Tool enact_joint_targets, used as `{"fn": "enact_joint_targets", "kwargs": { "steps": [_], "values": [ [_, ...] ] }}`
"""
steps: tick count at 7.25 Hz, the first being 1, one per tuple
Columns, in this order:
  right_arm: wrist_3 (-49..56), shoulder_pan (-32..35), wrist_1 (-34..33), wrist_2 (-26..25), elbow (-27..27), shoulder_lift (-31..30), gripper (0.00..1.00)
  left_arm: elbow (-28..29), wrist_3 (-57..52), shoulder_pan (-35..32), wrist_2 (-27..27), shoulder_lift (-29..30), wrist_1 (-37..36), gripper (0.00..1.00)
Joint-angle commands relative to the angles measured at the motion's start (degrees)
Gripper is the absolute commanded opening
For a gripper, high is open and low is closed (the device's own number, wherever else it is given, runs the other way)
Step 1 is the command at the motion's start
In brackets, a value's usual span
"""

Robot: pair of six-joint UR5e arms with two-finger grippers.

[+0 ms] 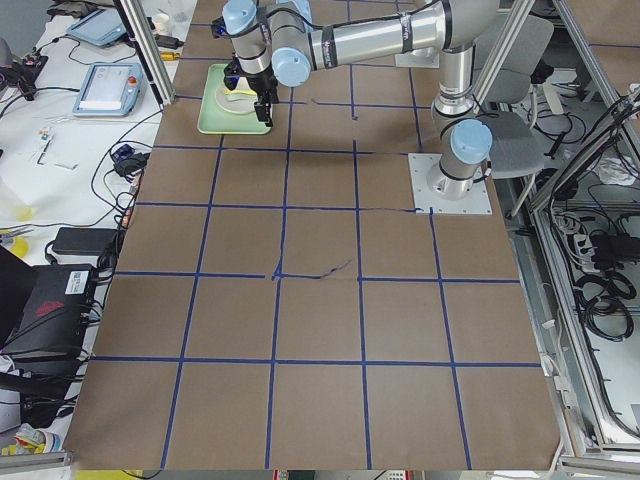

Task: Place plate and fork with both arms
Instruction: 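Lower the right gripper onto the yellow fork in the plate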

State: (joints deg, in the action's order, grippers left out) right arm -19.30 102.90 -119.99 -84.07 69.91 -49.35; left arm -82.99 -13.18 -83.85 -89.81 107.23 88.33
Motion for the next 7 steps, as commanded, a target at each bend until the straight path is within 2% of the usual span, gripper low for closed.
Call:
{"fn": "enact_joint_targets", "kwargs": {
  "steps": [1, 2, 3, 4, 7],
  "values": [
    [1.28, 0.02, -0.68, 0.22, 0.5, 2.66, 0.29, 0.02, 0.0, 0.0, -0.98, -0.7, 0.0, 1.0],
    [1.81, 0.02, -1.73, 0.22, 0.32, 3.99, 0.66, -0.07, 0.09, -0.08, -0.98, -0.97, 0.09, 1.0],
    [3.12, 0.02, -1.74, -0.39, 0.32, 4.78, 0.86, -0.07, 0.09, -0.17, -0.98, -1.06, 0.09, 1.0],
    [3.22, 0.02, -1.83, -0.48, 0.32, 5.05, 0.86, -0.07, 0.09, -0.08, -0.98, -1.06, 0.09, 1.0],
    [3.31, 0.02, -1.92, -0.39, 0.49, 6.11, 0.74, -0.07, 0.0, 0.0, -0.98, -0.88, 0.0, 1.0]
  ]
}}
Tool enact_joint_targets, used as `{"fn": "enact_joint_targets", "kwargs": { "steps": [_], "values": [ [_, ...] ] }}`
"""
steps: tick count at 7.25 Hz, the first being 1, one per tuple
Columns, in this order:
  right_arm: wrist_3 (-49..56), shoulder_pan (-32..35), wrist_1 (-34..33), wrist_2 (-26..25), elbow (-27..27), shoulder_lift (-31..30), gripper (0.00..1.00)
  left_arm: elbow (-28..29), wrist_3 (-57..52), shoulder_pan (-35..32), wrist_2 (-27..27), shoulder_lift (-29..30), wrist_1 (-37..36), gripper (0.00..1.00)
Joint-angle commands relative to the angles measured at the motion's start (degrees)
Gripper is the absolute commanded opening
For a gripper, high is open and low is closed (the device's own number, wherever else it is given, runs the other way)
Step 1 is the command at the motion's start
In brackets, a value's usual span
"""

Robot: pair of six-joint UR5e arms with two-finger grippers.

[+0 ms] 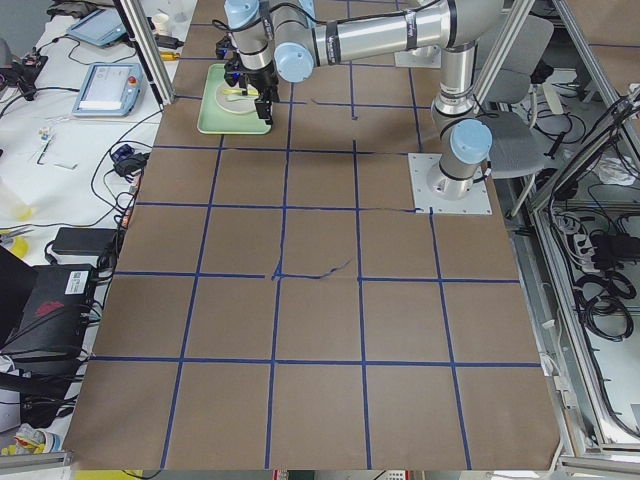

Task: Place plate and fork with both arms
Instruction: 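Lower the right gripper onto the yellow fork in the plate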

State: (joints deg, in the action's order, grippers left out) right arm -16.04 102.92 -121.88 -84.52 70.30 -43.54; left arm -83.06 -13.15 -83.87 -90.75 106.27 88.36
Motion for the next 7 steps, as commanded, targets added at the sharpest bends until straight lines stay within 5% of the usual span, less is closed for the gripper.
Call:
{"fn": "enact_joint_targets", "kwargs": {
  "steps": [1, 3, 7],
  "values": [
    [0.13, 0.0, 0.07, 0.06, 0.1, 0.21, 0.64, -0.09, -0.03, 0.02, 0.05, 0.07, -0.03, 1.0],
    [0.65, 0.0, 0.07, -0.12, 0.1, -0.06, 0.41, -0.09, -0.03, 0.02, 0.05, 0.16, -0.03, 1.0],
    [0.57, 0.0, 0.07, -0.12, 0.01, -0.41, 0.43, -0.09, -0.03, 0.11, 0.05, 0.16, -0.12, 1.0]
  ]
}}
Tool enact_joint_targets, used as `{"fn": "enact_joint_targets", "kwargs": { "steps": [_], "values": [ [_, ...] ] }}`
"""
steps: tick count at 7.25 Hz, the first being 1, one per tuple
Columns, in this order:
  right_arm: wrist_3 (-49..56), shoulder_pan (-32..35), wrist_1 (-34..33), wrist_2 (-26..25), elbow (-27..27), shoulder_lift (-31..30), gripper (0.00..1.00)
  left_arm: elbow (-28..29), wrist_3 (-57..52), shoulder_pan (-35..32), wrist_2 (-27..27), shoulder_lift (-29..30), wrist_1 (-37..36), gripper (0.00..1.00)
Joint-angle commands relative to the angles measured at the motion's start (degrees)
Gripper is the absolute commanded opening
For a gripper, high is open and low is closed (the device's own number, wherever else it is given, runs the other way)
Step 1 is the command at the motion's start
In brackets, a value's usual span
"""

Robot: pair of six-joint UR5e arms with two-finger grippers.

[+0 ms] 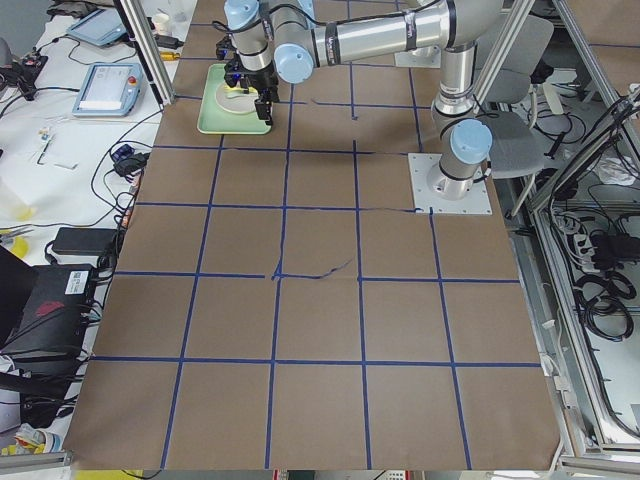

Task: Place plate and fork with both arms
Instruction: 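Close the right gripper on the yellow fork handle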

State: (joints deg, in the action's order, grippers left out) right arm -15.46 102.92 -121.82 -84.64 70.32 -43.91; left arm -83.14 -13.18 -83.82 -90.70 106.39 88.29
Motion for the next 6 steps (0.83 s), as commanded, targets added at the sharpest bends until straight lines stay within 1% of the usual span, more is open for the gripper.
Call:
{"fn": "enact_joint_targets", "kwargs": {
  "steps": [1, 3, 5, 6],
  "values": [
    [-0.01, 0.0, -0.09, -0.09, 0.25, 0.05, 0.43, 0.0, 0.0, 0.07, 0.0, 0.05, -0.4, 1.0],
    [0.08, 0.0, -0.09, -0.18, 0.34, -0.03, 0.44, 0.0, -0.09, 1.11, -0.09, 0.05, -0.4, 1.0],
    [-0.01, 0.0, -0.09, -0.27, 0.34, -1.52, 0.53, 0.0, -1.22, 2.44, 0.0, 0.22, -0.4, 1.0],
    [-0.01, 0.0, -0.09, -0.27, 0.43, -1.1, 0.53, 0.0, -1.23, 2.44, 0.0, 0.31, -0.49, 1.0]
  ]
}}
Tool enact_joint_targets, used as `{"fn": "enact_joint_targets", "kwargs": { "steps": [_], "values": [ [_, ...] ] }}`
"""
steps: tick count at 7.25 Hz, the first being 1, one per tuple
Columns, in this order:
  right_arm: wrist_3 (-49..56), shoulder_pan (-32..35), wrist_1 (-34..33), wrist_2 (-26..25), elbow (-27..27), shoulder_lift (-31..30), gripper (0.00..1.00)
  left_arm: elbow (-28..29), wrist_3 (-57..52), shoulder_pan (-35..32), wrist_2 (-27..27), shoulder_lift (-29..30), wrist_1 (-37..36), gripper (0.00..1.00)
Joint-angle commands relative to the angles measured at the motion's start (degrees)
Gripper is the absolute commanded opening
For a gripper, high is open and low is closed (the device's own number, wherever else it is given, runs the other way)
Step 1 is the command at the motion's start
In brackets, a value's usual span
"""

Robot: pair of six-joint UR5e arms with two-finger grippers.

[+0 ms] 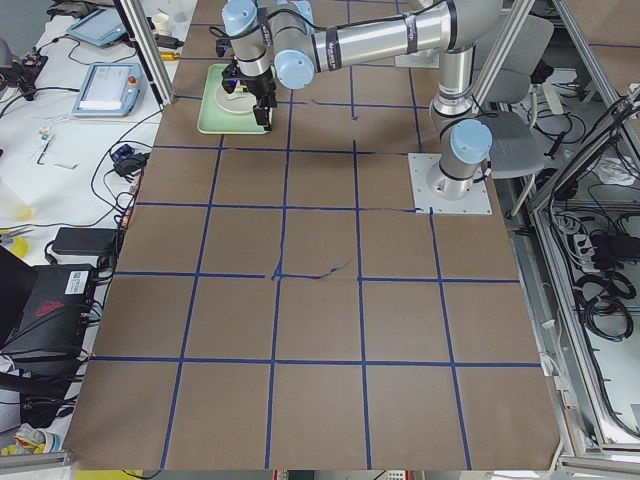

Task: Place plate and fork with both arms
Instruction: 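Close the right gripper on the yellow fork handle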

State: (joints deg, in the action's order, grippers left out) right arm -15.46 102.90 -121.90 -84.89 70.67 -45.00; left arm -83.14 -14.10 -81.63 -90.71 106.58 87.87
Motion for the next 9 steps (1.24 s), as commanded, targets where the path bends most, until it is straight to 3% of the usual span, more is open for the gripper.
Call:
{"fn": "enact_joint_targets", "kwargs": {
  "steps": [1, 3, 7, 8, 9],
  "values": [
    [-0.01, 0.02, 0.0, -0.1, 0.43, 0.17, 0.49, 0.0, -0.31, 0.24, 0.01, 0.12, -0.07, 1.0],
    [0.69, 0.02, 0.0, -2.9, 0.7, 0.26, 0.46, 0.0, -0.31, 0.24, 0.01, 0.03, 0.02, 1.0],
    [0.69, 0.02, 0.0, -2.04, 1.58, 0.35, 0.47, 0.0, -0.22, 0.15, -0.25, -0.32, 0.02, 1.0],
    [0.78, 0.02, 0.0, -2.04, 1.58, 0.35, 0.27, 0.0, -0.22, 0.15, -0.26, -0.32, 0.02, 1.0],
    [0.78, 0.02, 0.09, -2.04, 1.66, 0.27, 0.0, 0.0, -0.22, 0.15, -0.26, -0.41, 0.02, 1.0]
  ]
}}
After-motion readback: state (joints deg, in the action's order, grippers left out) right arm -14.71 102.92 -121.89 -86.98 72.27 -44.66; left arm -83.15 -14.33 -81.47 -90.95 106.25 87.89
